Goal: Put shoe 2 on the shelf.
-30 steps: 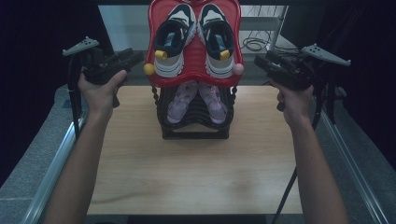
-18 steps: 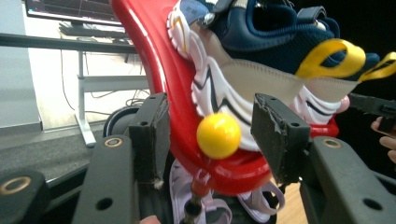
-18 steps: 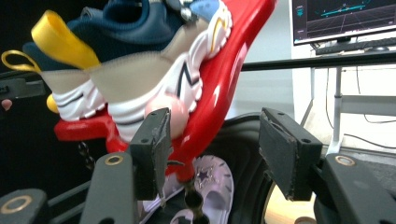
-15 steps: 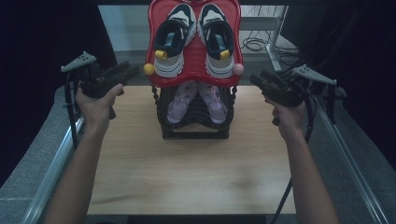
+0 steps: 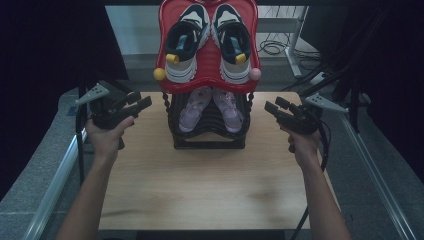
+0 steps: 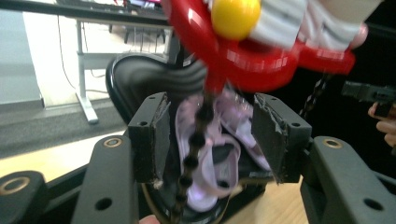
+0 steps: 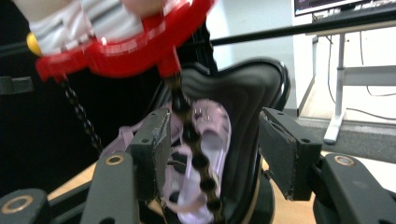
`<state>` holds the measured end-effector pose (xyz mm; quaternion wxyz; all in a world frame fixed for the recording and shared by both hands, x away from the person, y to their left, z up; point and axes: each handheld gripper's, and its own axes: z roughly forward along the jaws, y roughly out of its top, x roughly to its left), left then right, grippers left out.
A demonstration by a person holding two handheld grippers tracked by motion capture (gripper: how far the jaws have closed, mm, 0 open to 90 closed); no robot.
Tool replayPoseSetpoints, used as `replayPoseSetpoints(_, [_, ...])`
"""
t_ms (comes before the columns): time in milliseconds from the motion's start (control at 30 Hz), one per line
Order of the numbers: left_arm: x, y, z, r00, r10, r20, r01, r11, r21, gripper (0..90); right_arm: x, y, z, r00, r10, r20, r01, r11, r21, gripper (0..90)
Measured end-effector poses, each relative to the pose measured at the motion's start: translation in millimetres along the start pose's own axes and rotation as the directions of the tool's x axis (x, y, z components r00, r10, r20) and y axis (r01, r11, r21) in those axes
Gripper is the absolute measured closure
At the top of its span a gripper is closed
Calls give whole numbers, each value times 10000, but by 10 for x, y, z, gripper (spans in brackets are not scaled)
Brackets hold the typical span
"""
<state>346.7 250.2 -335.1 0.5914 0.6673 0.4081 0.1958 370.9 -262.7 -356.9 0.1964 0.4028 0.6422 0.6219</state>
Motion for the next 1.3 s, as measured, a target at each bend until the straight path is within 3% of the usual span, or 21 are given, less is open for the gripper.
replayPoseSetpoints(200, [11,-318,39,9999,-113,58,110,9988,479,468,-16,-251,-1,10000,61,-52,-58,9990,447,451])
replayPoseSetpoints(333, [-25,-521,70,10000,74,37,-77,9962,863,467,-23,-451,-4,9999,119,-125,-110,9974,719,452])
replayPoseSetpoints(467, [-83,-745,89,9996,288,30,-289,9918,1246,463,-32,-650,-14,9998,194,-92,-184,9954,941,452])
replayPoseSetpoints(567, [-100,-914,110,9995,148,264,-189,9868,1609,455,-44,-796,-25,9994,318,-131,-301,9927,1166,451])
replayPoseSetpoints(667, [-129,-1076,126,9995,167,283,-218,9814,1907,453,-70,-927,-51,9979,584,-273,-545,9903,1280,451])
replayPoseSetpoints(733, [-148,-1221,139,9995,76,296,-136,9781,2076,452,-80,-1057,-85,9984,517,-236,-475,9873,1514,451])
replayPoseSetpoints(1033, [-147,-1448,184,9997,45,234,-102,9690,2468,451,-92,-1355,-142,9968,764,-222,-714,9822,1736,449])
replayPoseSetpoints(1133, [-136,-1468,187,9995,130,272,-195,9661,2576,448,-97,-1359,-162,9961,830,-284,-772,9834,1640,449])
replayPoseSetpoints(1300, [-109,-1496,149,9995,-8,329,-75,9677,2520,444,-80,-1302,-236,9967,763,-269,-720,9881,1356,445])
